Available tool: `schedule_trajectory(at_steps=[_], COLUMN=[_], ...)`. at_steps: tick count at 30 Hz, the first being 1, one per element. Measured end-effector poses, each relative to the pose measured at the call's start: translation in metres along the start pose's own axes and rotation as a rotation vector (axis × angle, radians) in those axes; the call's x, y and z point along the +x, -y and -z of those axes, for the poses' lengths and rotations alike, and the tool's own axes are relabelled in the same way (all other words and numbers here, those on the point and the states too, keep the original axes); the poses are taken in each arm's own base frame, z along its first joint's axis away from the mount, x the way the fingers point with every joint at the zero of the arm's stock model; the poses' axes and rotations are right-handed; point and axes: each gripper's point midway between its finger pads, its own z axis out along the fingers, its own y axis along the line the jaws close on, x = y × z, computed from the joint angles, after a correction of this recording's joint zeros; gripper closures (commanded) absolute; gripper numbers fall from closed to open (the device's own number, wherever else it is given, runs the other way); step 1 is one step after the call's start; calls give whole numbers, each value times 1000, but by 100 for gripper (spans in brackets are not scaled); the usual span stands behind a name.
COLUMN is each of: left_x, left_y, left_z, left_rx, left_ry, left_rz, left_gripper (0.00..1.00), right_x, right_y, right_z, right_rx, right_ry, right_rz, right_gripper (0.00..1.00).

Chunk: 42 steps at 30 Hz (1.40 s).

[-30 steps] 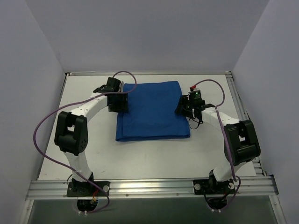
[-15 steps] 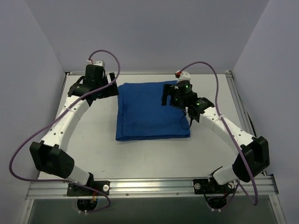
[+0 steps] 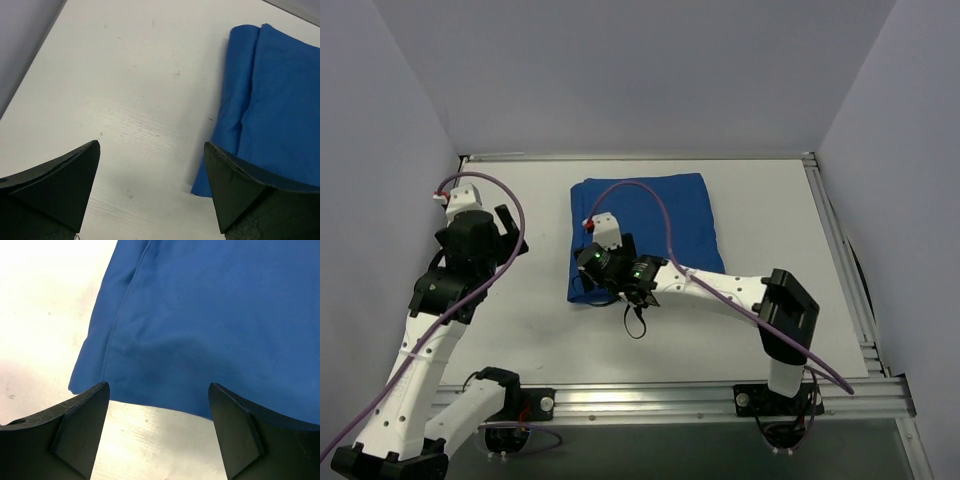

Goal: Open and lay out the surgical kit
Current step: Open the surgical kit at the center of the board.

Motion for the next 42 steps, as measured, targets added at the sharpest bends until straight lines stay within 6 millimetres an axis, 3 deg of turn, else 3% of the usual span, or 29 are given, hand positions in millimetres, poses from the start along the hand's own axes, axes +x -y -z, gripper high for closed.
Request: schedule_trajectory(at_steps=[5, 10, 23, 40, 42], left_x=[23, 31, 25, 24, 25], left_y=[-33, -44, -44, -43, -43], left_z=[4, 1, -3, -3, -3], left_rx=[-85, -128, -138, -136, -136], left_ry=[37, 59, 95, 100, 100], left_rz=[6, 18, 35, 37, 37], left_gripper=[6, 6, 6, 6, 6], right_x=[22, 36, 52, 65, 67], right_y=[-29, -42, -46, -46, -46], right_z=[-19, -35, -57, -64, -65], right_rx=[44, 73, 140, 163, 167], right_ry=[-24, -50, -91, -119, -126], right_rz=[59, 99, 133, 143, 151], right_gripper=[34, 38, 51, 53, 61])
